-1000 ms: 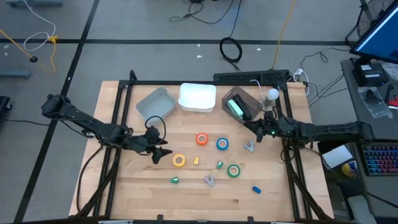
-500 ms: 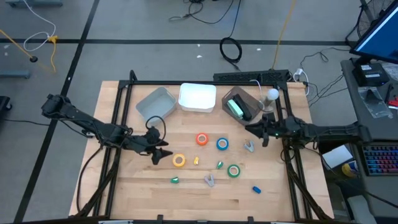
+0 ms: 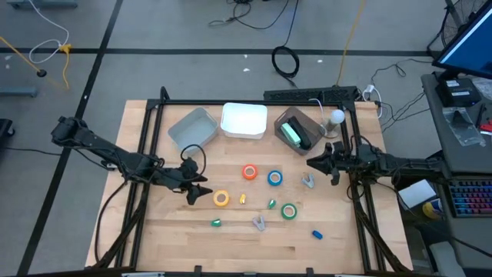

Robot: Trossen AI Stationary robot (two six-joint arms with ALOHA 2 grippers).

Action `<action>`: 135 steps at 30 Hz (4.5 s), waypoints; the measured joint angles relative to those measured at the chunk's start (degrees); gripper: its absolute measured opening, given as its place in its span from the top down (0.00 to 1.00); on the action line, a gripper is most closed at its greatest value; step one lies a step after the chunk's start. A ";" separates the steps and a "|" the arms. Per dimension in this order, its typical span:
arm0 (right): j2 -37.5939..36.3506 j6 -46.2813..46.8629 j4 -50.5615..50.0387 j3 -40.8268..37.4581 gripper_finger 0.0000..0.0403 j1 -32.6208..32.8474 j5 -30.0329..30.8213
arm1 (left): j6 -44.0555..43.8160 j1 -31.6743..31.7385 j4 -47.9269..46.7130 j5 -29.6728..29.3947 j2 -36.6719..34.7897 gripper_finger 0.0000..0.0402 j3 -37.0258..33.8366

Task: Pick and place Stapler, Stapler remover, tape
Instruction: Put the small blue stapler into the black bin

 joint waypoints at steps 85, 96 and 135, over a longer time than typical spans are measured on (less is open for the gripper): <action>65.09 84.88 -14.15 33.44 0.89 57.05 5.95 | -1.57 -2.31 -6.86 1.42 0.00 0.23 0.04; 62.95 80.38 -15.01 33.44 0.89 56.98 -1.50 | -1.44 -2.29 -6.90 0.94 0.00 0.23 0.04; 64.96 63.02 -20.86 33.38 0.49 54.32 4.75 | -2.75 -2.29 -6.91 0.85 0.00 0.23 0.04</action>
